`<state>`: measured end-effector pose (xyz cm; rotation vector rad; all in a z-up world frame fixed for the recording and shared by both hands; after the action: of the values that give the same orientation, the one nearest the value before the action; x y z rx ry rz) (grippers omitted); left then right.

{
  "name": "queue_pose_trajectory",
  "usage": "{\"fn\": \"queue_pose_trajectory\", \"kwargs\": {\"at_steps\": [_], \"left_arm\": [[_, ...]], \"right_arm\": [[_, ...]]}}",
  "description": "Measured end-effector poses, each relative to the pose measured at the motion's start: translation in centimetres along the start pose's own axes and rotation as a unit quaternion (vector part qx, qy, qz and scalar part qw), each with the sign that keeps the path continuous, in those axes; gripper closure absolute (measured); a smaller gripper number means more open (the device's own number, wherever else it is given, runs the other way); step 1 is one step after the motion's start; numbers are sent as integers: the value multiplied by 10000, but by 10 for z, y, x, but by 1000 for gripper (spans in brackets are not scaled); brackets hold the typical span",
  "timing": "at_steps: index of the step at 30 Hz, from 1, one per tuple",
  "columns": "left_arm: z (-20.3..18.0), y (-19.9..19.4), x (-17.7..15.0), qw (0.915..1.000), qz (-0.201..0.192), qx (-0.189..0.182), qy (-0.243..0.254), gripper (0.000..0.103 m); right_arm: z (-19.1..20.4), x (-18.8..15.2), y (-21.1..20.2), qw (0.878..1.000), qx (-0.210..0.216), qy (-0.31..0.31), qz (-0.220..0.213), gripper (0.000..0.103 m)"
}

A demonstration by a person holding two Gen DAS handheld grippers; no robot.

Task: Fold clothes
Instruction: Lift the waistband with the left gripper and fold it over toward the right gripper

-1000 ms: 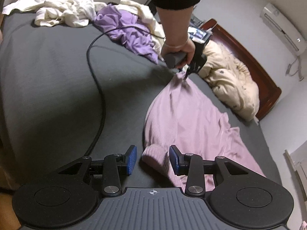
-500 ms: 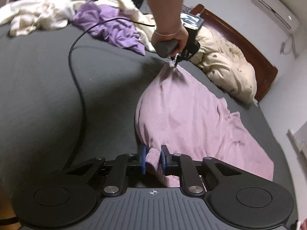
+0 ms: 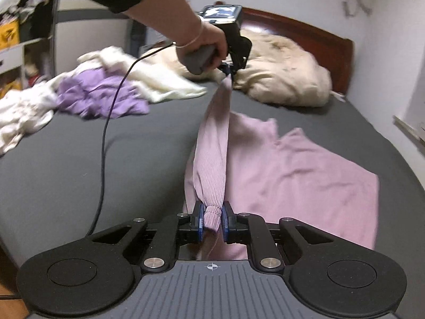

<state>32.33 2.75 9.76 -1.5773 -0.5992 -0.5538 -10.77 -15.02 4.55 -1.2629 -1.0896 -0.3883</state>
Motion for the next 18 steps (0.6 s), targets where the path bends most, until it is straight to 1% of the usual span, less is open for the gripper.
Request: {"fn": "queue_pose_trajectory", "kwargs": {"at_steps": [3, 5, 7, 11, 15, 18], "left_arm": [[-42, -10, 14, 9997, -58, -155, 190, 96], [-73, -15, 19, 9991, -74, -258, 330, 96], [-106, -17, 22, 9981, -66, -374, 485, 96], [-171, -12, 18, 9955, 5, -486, 808, 96], [-230, 0, 6, 9930, 138, -587, 1013, 96], [-268, 11, -8, 9906, 242, -596, 1211, 96]], "right_arm": [[-26, 2, -13, 9983, 140, 563, 50, 90], [-48, -1, -20, 9933, 286, 1107, 173, 90], [-65, -4, -26, 9892, 288, 1421, 221, 90], [-96, -9, -37, 9842, -101, 1756, 185, 90], [-127, -22, -42, 9732, -359, 2249, 318, 90], [-143, -36, -42, 9662, -573, 2467, 488, 90]]}}
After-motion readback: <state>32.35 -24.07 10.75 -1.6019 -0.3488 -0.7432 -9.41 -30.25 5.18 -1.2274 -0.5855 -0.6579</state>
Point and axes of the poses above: each gripper's, at about its wrist camera, not at the fingertips, and y roughly the way its jaws point, z to its left, x to its top, the point moved 2 cm from there along y, roughly the way its jaws point, and after that the axes turned 4 degrees about x, right-handed, at the moved point
